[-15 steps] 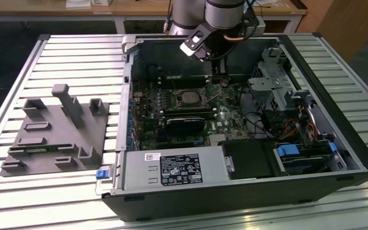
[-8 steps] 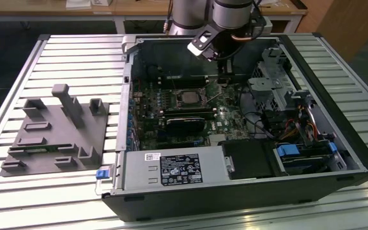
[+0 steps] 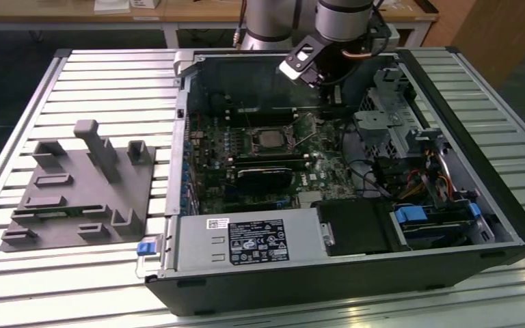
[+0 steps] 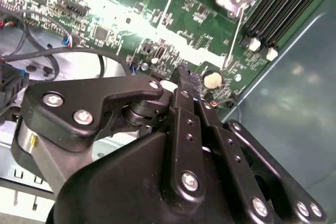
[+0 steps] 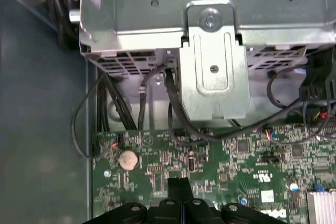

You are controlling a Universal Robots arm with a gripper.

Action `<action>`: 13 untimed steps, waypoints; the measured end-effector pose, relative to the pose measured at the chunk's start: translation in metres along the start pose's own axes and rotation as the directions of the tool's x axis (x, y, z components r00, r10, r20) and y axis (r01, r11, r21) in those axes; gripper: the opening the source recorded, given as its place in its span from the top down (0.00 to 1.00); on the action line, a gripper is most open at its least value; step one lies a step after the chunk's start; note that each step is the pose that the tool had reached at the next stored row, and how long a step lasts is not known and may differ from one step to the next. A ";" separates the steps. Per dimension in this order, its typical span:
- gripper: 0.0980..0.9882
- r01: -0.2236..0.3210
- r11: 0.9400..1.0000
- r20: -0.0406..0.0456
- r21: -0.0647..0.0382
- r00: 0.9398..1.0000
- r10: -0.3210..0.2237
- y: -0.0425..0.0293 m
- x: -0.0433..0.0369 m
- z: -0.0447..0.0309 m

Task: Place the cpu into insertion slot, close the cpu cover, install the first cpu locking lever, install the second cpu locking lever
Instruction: 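Close the cpu cover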

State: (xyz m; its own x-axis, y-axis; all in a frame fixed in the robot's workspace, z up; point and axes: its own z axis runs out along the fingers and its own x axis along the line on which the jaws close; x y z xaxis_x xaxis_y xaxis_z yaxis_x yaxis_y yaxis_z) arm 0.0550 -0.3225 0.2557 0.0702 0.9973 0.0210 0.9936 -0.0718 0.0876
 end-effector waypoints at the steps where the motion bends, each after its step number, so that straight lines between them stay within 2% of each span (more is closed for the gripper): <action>1: 0.99 0.000 1.000 0.000 0.000 1.000 0.000 0.0013 0.0001 0.0004; 13: 0.99 0.000 1.000 0.001 0.012 1.000 0.000 0.0023 -0.0001 0.0187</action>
State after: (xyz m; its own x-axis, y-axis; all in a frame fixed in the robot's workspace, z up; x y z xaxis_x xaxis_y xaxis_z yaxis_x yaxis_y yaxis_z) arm 0.0590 -0.3225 0.2372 0.0705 0.9973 0.0197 0.9945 -0.0718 0.0759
